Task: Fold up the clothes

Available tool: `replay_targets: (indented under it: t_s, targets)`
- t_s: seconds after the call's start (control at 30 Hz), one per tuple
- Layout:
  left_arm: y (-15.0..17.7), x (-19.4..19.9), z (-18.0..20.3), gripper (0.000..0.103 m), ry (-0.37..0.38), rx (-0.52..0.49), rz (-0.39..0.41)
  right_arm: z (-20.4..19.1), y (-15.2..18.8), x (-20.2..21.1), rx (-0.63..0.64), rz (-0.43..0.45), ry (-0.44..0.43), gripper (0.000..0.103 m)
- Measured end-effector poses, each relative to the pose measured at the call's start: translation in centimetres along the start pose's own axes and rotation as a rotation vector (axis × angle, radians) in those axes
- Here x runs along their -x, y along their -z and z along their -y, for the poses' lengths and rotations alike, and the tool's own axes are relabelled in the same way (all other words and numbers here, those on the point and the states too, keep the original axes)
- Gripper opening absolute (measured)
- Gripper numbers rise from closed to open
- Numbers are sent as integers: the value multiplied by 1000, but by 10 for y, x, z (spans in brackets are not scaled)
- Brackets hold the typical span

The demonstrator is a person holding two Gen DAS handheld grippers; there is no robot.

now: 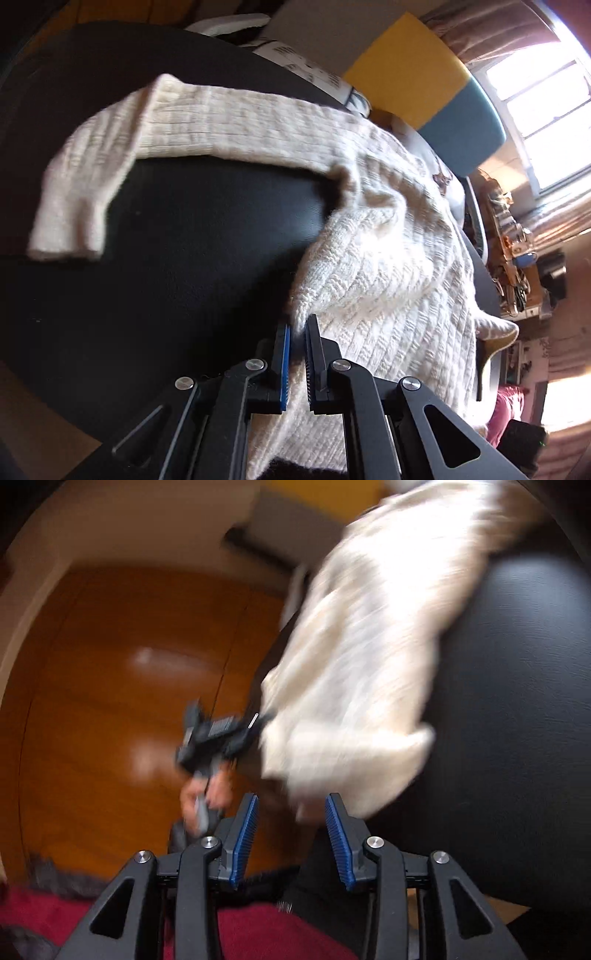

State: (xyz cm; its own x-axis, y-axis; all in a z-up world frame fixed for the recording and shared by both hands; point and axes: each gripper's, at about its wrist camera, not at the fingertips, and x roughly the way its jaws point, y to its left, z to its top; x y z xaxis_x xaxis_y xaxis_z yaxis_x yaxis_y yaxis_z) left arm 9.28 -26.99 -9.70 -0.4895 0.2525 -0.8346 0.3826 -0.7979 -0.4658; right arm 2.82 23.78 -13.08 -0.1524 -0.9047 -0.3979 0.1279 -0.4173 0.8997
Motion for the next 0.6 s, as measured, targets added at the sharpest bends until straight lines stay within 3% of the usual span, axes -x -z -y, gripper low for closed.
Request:
replay_targets:
  t_s: [0.07, 0.17, 0.33, 0.4, 0.47, 0.5, 0.53, 0.6]
  targets:
    - [0, 0, -6, 7, -37, 3, 8, 28, -15, 19, -116, 109, 71, 42]
    - [1, -1, -13, 7, -80, 3, 26, 44, -51, 27, -185, 223, 157, 42]
    - [0, 0, -28, 8, -58, 23, 24, 60, -107, -4, -266, 281, 236, 42]
    - [0, 0, -35, 8, -49, 30, 15, 62, -119, -15, -275, 293, 222, 37]
    - [1, -4, -37, 8, -35, 22, -4, 49, -129, -28, -194, 259, 244, 36]
    - [1, -7, -36, 8, -21, 14, -19, 39, -134, -35, -120, 241, 319, 32]
    - [2, -7, -31, 8, -3, -8, -29, 27, -138, -39, -37, 229, 399, 20]
    - [4, -5, -19, 8, 39, -67, -43, -11, -143, -37, 180, 234, 573, 16]
